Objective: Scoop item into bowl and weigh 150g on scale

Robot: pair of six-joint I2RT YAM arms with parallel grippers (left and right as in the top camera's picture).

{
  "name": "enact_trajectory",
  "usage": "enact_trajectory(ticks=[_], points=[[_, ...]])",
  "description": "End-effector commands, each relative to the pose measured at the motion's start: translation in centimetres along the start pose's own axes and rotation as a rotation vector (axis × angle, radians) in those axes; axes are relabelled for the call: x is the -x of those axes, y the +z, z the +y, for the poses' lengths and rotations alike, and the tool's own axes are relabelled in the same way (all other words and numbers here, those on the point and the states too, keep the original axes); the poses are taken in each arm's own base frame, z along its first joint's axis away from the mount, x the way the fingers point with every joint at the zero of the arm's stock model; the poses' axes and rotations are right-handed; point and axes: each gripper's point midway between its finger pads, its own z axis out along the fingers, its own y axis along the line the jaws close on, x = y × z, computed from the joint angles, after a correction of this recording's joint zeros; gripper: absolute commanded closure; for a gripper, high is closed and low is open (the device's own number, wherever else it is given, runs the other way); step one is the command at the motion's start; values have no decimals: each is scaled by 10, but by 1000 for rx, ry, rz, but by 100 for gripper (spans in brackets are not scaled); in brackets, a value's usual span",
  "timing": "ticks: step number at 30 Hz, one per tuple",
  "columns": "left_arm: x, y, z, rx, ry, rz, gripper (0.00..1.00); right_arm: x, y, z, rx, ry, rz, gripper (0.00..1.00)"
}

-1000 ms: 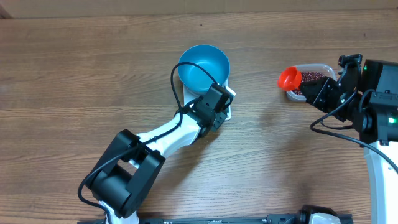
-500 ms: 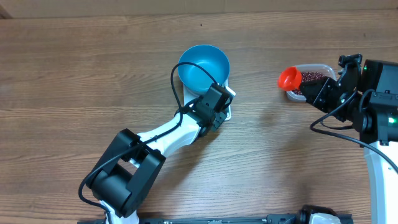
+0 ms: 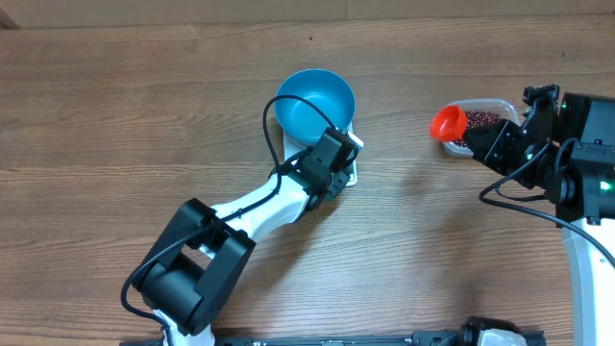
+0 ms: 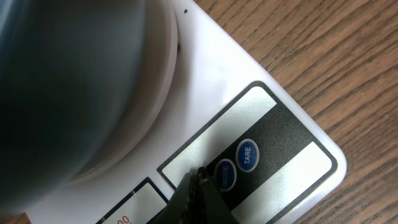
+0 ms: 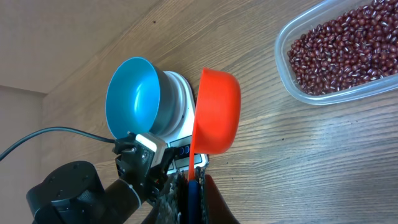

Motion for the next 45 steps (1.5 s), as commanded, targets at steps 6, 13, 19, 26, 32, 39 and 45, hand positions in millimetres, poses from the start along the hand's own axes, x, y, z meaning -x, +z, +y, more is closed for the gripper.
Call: enact_trajectory(ticks=[6, 13, 19, 26, 32, 39, 45], points=[[-10, 6, 1, 5, 34, 26, 95, 8, -8, 5, 1, -19, -34, 96], [-10, 6, 1, 5, 48, 27, 96, 9, -8, 5, 1, -20, -35, 96], [-26, 20, -3, -1, 57, 73, 96, 8, -8, 5, 1, -19, -34, 96], [-25, 21, -3, -1, 57, 71, 96, 9, -8, 5, 2, -21, -38, 96], [-16, 17, -1, 2, 55, 59, 96, 10, -8, 6, 4, -23, -41, 96], [8, -14, 6, 6, 49, 16, 96, 10, -8, 6, 4, -23, -41, 96], [26, -55, 15, 13, 38, -41, 96, 10, -8, 6, 4, -23, -41, 96]])
